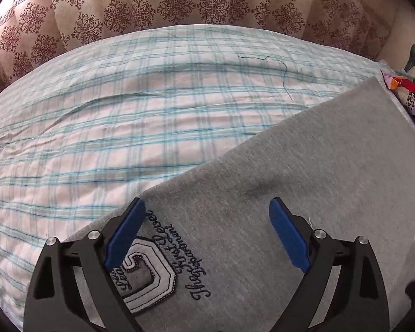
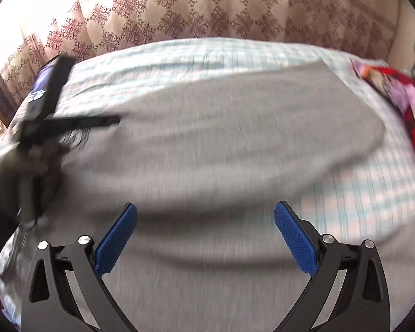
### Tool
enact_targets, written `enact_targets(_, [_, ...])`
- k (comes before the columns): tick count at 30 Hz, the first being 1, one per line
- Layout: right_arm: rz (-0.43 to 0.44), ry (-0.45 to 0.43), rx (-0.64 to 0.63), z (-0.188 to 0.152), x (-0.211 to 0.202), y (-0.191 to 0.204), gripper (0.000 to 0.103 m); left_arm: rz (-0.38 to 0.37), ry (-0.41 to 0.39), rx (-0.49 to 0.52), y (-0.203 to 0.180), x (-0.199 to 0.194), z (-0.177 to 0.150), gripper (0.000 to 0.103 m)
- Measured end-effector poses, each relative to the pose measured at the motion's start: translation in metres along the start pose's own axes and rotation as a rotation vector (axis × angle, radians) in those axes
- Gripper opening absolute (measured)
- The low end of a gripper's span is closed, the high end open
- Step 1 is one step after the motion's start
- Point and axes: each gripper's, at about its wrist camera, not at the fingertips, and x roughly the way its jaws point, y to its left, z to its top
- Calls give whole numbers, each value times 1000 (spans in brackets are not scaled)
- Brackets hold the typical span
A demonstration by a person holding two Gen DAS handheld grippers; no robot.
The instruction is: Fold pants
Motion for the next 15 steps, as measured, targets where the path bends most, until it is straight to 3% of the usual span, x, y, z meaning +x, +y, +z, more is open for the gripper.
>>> enact_targets(8, [65,143,-47,51,74,6,98,-28,-4,31,6,-13,-5,94])
enact_targets(12, [28,211,-33,54,105,8,98,-21,19,-3,19,-1,-6,94])
enact_targets(15, [-16,210,-54,61,115,15,98,-35,23,-19,24,4,-7,96])
